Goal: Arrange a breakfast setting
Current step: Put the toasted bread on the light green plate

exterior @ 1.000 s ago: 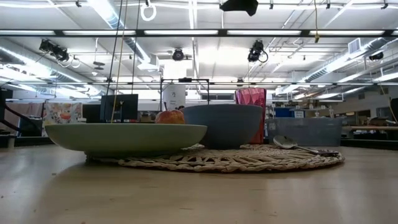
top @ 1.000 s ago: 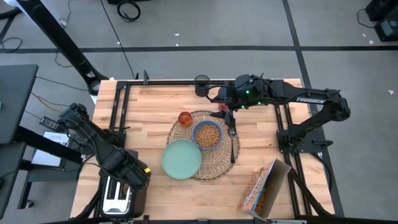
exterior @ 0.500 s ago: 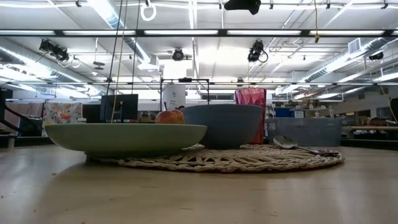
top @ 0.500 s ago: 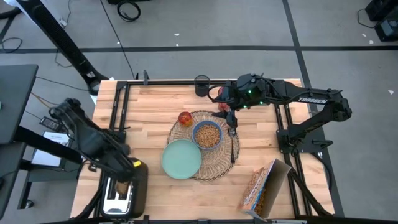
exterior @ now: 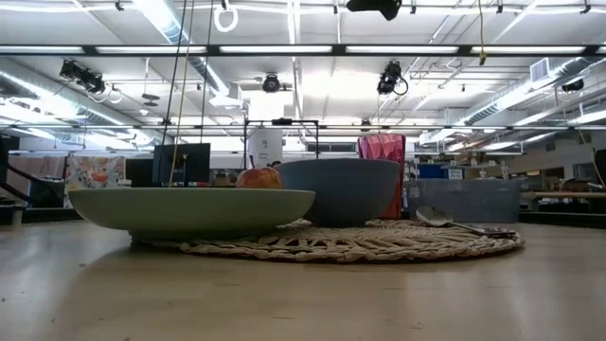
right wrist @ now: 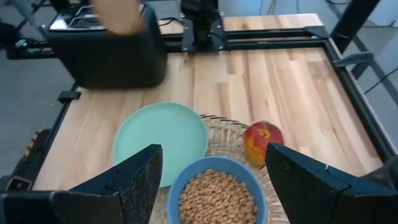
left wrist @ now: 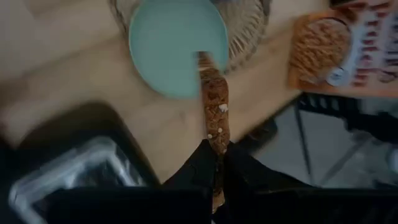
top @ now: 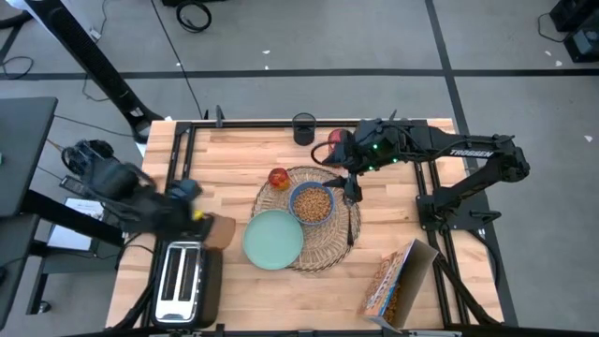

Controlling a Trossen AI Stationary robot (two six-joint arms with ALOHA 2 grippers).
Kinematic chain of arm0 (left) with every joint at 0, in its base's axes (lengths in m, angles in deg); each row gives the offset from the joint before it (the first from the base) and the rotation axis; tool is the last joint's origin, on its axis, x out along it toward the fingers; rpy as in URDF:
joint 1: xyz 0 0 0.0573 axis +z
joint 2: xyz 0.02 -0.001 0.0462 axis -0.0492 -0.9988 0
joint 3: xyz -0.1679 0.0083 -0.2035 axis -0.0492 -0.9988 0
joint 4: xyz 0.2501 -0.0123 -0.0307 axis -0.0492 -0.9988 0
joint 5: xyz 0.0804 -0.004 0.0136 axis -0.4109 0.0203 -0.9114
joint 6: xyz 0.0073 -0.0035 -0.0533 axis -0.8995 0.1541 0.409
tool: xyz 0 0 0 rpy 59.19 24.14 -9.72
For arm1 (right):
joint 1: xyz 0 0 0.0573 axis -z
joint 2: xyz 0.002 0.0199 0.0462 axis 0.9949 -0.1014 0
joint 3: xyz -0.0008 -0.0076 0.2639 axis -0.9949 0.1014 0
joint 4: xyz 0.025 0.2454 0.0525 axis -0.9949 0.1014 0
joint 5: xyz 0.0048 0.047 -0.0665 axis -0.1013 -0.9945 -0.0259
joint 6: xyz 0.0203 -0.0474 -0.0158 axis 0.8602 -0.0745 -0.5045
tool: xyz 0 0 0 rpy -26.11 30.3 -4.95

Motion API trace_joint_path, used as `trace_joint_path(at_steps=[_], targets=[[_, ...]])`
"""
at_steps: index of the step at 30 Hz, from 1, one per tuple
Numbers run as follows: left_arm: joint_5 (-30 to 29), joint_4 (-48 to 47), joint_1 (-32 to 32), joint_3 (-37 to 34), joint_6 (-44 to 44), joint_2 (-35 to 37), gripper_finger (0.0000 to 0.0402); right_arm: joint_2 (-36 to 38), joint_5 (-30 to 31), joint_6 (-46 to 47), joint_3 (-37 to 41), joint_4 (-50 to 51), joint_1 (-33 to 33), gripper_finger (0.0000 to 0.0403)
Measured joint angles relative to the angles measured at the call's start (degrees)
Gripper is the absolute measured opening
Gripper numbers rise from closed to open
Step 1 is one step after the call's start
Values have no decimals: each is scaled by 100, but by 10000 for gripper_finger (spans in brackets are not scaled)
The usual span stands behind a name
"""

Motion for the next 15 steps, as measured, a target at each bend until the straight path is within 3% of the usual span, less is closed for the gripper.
trace_joint_path(at_steps=[3,9,11,15], targets=[[85,806,521,-674,-796,-150,22,6,5,8,0,96,-163,289],[790,3721,1569,-2631,-2275,-520,17,74,86,272,0,450,-480,286],[1136,4127,1918,-3175,-2807,-620,16,158,151,402,0,582,-604,286],[1189,4895,2450,-3956,-4013,-637,18,357,171,708,0,731,-843,286]])
